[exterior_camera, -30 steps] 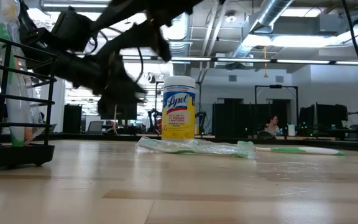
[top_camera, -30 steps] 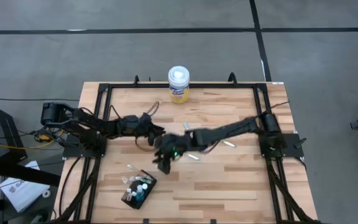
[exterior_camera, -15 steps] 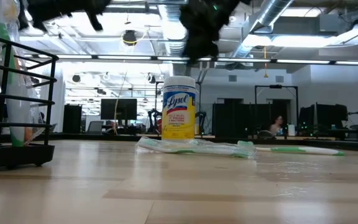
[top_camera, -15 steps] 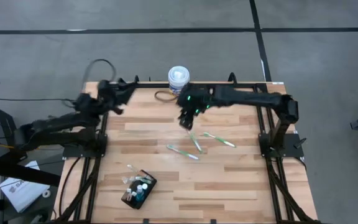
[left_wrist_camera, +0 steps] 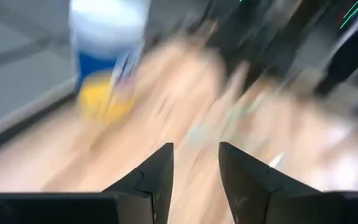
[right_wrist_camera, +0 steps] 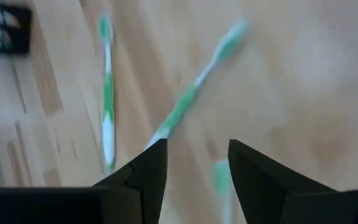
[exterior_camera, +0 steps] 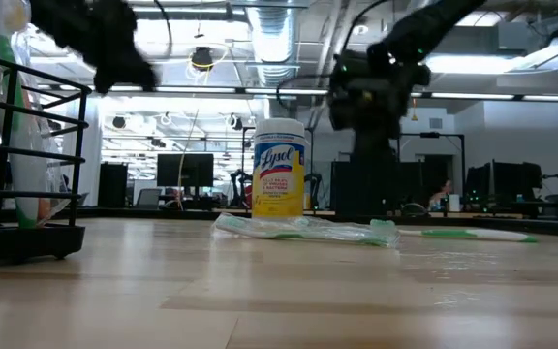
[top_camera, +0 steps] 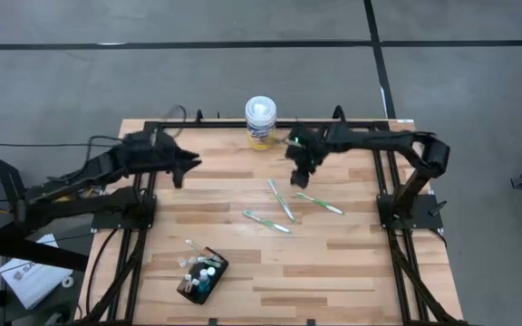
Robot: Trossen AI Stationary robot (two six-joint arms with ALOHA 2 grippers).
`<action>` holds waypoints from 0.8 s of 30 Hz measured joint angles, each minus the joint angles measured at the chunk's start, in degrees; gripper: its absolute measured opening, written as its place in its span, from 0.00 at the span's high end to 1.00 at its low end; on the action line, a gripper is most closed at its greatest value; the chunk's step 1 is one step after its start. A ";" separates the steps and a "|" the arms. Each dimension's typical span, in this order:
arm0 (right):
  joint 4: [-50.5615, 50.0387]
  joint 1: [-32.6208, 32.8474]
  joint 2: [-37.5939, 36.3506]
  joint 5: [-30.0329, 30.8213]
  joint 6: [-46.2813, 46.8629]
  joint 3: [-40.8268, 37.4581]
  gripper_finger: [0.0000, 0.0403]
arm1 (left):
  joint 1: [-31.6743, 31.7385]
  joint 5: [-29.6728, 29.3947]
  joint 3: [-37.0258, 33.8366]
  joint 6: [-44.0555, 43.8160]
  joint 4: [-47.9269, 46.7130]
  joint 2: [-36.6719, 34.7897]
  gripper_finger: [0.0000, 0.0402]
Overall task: Pick & Place toothbrushing station
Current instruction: Put the green toothbrush into the black wire organizer bin
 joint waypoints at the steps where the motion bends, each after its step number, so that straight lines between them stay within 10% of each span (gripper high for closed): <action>1: 0.75 0.77 0.00 -0.01 1.07 -2.08 0.60 | -0.21 -1.67 -0.14 1.81 -2.90 1.21 0.69; 24: 10.27 1.64 0.05 1.46 13.11 -13.39 0.59 | 0.20 -12.05 -0.11 14.52 11.42 21.04 0.69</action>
